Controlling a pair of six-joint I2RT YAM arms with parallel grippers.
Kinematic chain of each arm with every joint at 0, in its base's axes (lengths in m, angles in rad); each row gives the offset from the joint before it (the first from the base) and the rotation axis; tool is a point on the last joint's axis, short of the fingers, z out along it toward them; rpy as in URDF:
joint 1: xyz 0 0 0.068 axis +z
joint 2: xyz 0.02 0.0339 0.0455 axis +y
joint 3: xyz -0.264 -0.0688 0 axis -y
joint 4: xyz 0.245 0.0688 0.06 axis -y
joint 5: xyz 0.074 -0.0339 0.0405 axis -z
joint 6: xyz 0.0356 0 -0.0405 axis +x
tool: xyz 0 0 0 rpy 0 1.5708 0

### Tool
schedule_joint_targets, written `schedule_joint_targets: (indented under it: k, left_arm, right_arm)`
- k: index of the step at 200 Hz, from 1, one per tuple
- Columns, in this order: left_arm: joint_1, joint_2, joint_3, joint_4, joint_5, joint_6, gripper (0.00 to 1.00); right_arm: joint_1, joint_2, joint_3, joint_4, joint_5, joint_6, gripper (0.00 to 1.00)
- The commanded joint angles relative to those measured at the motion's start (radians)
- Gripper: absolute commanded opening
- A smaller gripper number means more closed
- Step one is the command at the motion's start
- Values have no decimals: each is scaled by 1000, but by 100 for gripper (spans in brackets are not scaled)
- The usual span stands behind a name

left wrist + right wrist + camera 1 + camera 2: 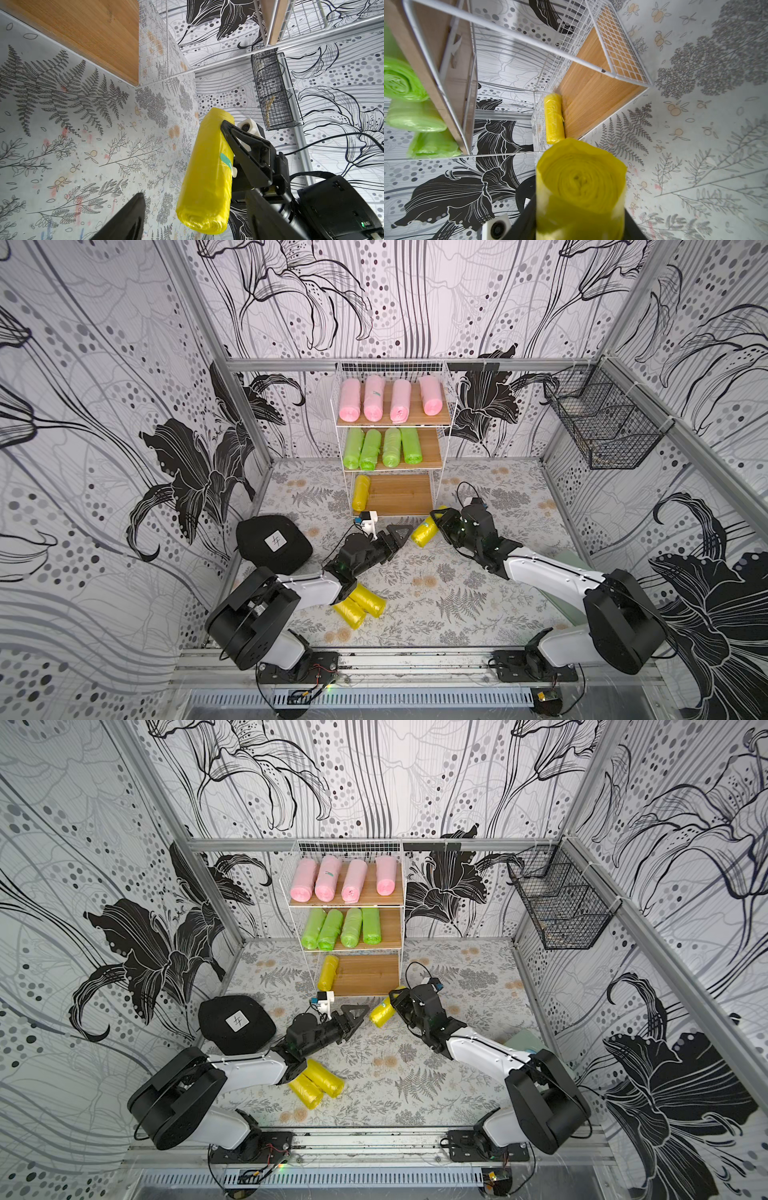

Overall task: Sort the rolls of trash bags by color and place them on the shelf
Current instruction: Place the roll of trash bags on the shelf.

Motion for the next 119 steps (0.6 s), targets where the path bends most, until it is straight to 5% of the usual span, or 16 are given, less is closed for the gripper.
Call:
schedule_joint_targets:
  k: [1, 119]
  left_arm:
    - [-3, 32, -8, 118, -18, -41, 79]
    - [-62, 107, 23, 228, -56, -113, 77]
  right_arm:
    - [4, 11, 36, 62, -19, 24, 48]
    - [6, 92, 69, 134, -70, 91, 46]
